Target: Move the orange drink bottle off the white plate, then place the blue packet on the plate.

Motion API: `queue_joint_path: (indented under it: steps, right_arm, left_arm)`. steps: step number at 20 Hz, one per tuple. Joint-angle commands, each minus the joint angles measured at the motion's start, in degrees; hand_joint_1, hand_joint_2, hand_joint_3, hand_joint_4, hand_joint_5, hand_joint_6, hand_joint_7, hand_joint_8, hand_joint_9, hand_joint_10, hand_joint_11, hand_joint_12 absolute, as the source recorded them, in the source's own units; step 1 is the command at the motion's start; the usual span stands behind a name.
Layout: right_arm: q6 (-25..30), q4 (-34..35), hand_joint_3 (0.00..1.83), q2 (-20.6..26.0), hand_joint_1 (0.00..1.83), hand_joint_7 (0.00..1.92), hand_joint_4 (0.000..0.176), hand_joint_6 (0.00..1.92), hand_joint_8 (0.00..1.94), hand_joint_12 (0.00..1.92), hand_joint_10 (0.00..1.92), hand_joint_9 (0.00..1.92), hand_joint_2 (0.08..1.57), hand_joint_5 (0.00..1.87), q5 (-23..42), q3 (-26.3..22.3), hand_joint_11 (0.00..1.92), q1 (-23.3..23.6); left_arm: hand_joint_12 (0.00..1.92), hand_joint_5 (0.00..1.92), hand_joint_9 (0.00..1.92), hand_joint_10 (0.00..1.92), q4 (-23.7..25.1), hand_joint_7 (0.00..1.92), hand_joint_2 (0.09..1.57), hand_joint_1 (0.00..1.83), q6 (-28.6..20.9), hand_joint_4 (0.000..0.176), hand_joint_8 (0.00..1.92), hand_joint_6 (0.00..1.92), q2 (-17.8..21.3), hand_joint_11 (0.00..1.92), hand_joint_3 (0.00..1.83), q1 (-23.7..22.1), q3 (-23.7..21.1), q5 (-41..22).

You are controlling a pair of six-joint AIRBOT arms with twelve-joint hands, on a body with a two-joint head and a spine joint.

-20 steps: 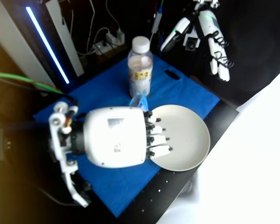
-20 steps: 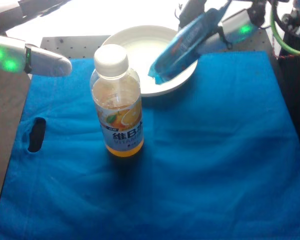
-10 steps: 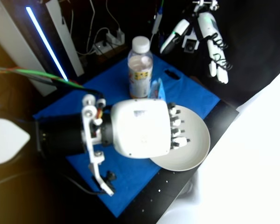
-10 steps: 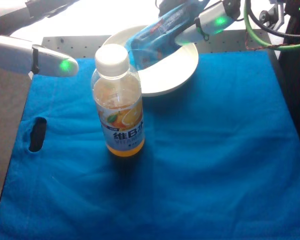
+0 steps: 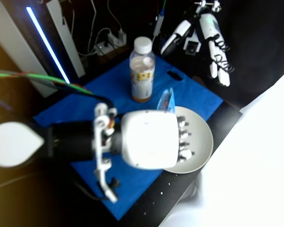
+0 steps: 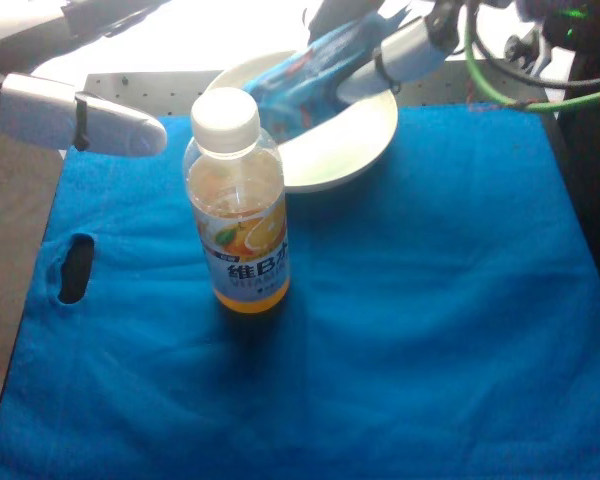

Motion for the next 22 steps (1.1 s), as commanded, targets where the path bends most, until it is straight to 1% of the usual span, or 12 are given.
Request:
queue_joint_path:
  steps: [1, 2, 3, 4, 9, 11, 13, 17, 18, 19, 21, 22]
  right_arm:
    - [0.4, 4.2, 0.01, 0.2, 1.24, 0.97, 0.0, 0.68, 1.1, 1.37, 0.68, 1.01, 1.09, 1.11, 1.9, 0.6, 0.71, 0.4]
    - [0.4, 4.2, 0.0, 0.1, 1.24, 0.99, 0.0, 0.68, 1.06, 1.3, 0.66, 1.0, 1.09, 1.12, 1.9, 0.6, 0.71, 0.0]
    - [0.4, 4.2, 0.0, -0.1, 1.36, 1.03, 0.0, 0.74, 0.86, 1.19, 1.08, 0.97, 1.08, 1.06, 1.8, 0.7, 0.71, -0.5]
    - [0.4, 4.2, 0.0, -0.1, 1.38, 1.03, 0.0, 0.82, 0.84, 1.14, 1.17, 0.96, 1.09, 1.01, 1.7, 0.8, 0.71, -0.7]
    - [0.5, 4.1, 0.0, -0.2, 1.37, 1.03, 0.0, 0.83, 0.82, 1.17, 1.21, 0.95, 1.09, 1.03, 0.9, 0.9, 0.68, -2.7]
    - [0.5, 4.1, 0.0, -0.3, 1.24, 1.01, 0.015, 0.86, 0.99, 1.31, 0.75, 0.95, 1.1, 1.03, 0.8, 0.9, 0.69, -2.8]
    - [0.5, 4.1, 0.0, -0.5, 1.24, 1.01, 0.0, 0.79, 1.02, 1.39, 0.65, 0.98, 1.1, 1.05, 0.7, 1.1, 0.67, -3.1]
    - [0.5, 4.1, 0.0, -0.6, 1.24, 1.04, 0.0, 0.78, 0.98, 1.21, 0.36, 1.06, 1.08, 1.06, 0.4, 1.2, 0.62, -3.5]
    - [0.5, 4.1, 0.0, -0.6, 1.36, 1.08, 0.0, 0.8, 0.8, 1.12, 0.99, 0.98, 1.08, 1.03, 0.4, 1.2, 0.62, -3.6]
    - [0.5, 4.1, 0.01, -0.7, 1.26, 1.07, 0.0, 0.86, 0.88, 1.06, 0.6, 0.96, 1.08, 1.02, 0.4, 1.3, 0.61, -3.6]
    - [0.5, 4.1, 0.0, -0.7, 1.26, 1.05, 0.0, 0.86, 1.09, 1.38, 0.55, 0.99, 1.12, 0.9, 0.4, 1.3, 0.58, -3.8]
    - [0.5, 4.1, 0.0, -0.7, 1.35, 1.08, 0.0, 0.33, 0.89, 1.46, 0.59, 0.98, 1.06, 0.78, 0.4, 1.4, 0.55, -3.9]
  left_arm:
    - [0.0, 0.0, 0.0, 0.0, -3.0, 0.0, 0.83, 0.64, -0.6, 0.158, 0.0, 0.0, -0.1, 0.0, 0.0, -0.4, 0.3, -5.9]
    - [0.0, 0.0, 0.0, 0.0, -3.0, 0.0, 0.83, 0.65, -0.7, 0.157, 0.0, 0.0, -0.1, 0.0, 0.0, -0.4, 0.3, -6.0]
    - [0.0, 0.0, 0.0, 0.0, -3.0, 0.0, 0.82, 0.66, -0.7, 0.155, 0.0, 0.0, -0.1, 0.0, 0.0, -0.4, 0.3, -6.0]
    - [0.0, 0.0, 0.0, 0.0, -3.0, 0.0, 0.83, 0.66, -0.7, 0.162, 0.0, 0.0, -0.1, 0.0, 0.0, -0.4, 0.4, -6.0]
    - [0.0, 0.0, 0.0, 0.0, -3.2, 0.0, 0.82, 0.63, -0.8, 0.17, 0.0, 0.0, -0.1, 0.0, 0.0, -0.4, 0.4, -6.2]
    - [0.0, 0.0, 0.0, 0.0, -3.2, 0.0, 0.82, 0.61, -0.8, 0.175, 0.0, 0.0, -0.1, 0.0, 0.0, -0.4, 0.4, -6.2]
    - [0.0, 0.0, 0.0, 0.0, -3.5, 0.0, 0.81, 0.6, -0.8, 0.176, 0.0, 0.0, -0.2, 0.0, 0.0, -0.4, 0.4, -6.5]
    - [0.0, 0.0, 0.0, 0.0, -3.6, 0.0, 0.81, 0.6, -0.8, 0.159, 0.0, 0.0, -0.2, 0.0, 0.0, -0.4, 0.4, -6.6]
    - [0.0, 0.0, 0.0, 0.0, -3.6, 0.0, 0.81, 0.6, -0.8, 0.154, 0.0, 0.0, -0.2, 0.0, 0.0, -0.4, 0.4, -6.6]
    - [0.0, 0.0, 0.0, 0.0, -3.6, 0.0, 0.81, 0.61, -0.7, 0.154, 0.0, 0.0, -0.2, 0.0, 0.0, -0.4, 0.5, -6.6]
    - [0.0, 0.0, 0.0, 0.0, -3.5, 0.0, 0.82, 0.61, -0.8, 0.146, 0.0, 0.0, -0.1, 0.0, 0.0, -0.4, 0.5, -6.6]
    - [0.0, 0.0, 0.0, 0.0, -3.5, 0.0, 0.82, 0.61, -0.8, 0.146, 0.0, 0.0, 0.0, 0.0, 0.0, -0.4, 0.5, -6.6]
